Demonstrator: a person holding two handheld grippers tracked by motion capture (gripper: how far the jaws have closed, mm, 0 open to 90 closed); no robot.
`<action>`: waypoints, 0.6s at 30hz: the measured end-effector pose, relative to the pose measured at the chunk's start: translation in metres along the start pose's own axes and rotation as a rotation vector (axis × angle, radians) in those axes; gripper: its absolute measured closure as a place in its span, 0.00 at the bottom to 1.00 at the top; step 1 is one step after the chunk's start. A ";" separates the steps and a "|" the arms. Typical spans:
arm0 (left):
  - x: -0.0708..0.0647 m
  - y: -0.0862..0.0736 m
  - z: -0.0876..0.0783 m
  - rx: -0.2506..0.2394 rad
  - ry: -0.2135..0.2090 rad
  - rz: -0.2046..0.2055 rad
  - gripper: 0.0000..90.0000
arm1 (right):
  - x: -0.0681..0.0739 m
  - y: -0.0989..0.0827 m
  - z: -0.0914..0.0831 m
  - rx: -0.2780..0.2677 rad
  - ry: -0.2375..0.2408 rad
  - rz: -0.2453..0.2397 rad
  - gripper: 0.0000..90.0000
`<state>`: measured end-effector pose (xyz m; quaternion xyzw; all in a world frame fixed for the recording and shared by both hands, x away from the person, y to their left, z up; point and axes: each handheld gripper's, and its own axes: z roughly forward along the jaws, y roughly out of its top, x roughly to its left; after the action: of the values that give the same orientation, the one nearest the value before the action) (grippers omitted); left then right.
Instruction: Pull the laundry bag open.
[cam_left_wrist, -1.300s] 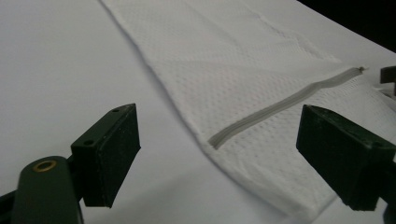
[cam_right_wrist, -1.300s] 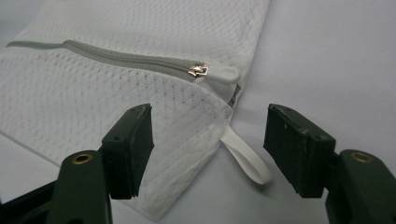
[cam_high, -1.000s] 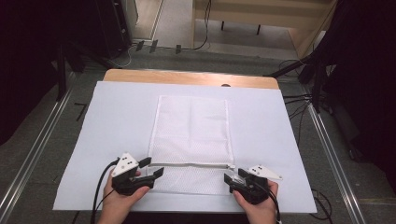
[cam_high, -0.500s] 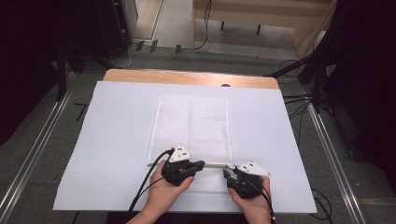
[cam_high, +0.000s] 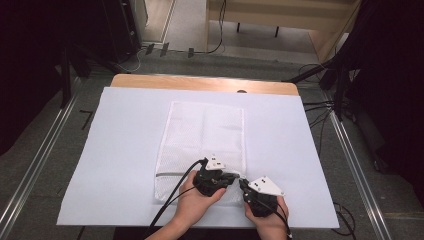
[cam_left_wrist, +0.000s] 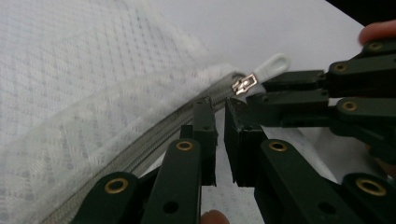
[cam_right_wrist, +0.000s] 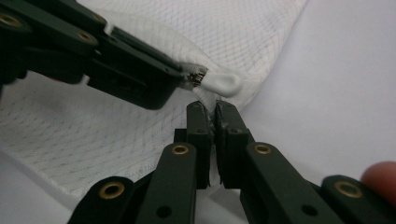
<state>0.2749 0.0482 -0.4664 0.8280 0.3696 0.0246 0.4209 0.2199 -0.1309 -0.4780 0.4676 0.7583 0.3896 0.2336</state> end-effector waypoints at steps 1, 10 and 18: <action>0.001 0.000 0.001 0.008 -0.002 -0.003 0.93 | 0.000 0.000 0.000 0.000 0.000 0.000 0.96; 0.002 -0.001 -0.004 0.020 -0.026 -0.009 0.81 | 0.011 0.002 -0.003 -0.058 -0.004 -0.079 0.97; -0.004 0.006 -0.027 -0.083 -0.038 -0.053 0.69 | 0.016 0.002 -0.003 -0.058 -0.020 -0.118 0.97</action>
<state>0.2662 0.0617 -0.4431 0.8000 0.3819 0.0131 0.4625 0.2116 -0.1168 -0.4741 0.4188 0.7706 0.3924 0.2773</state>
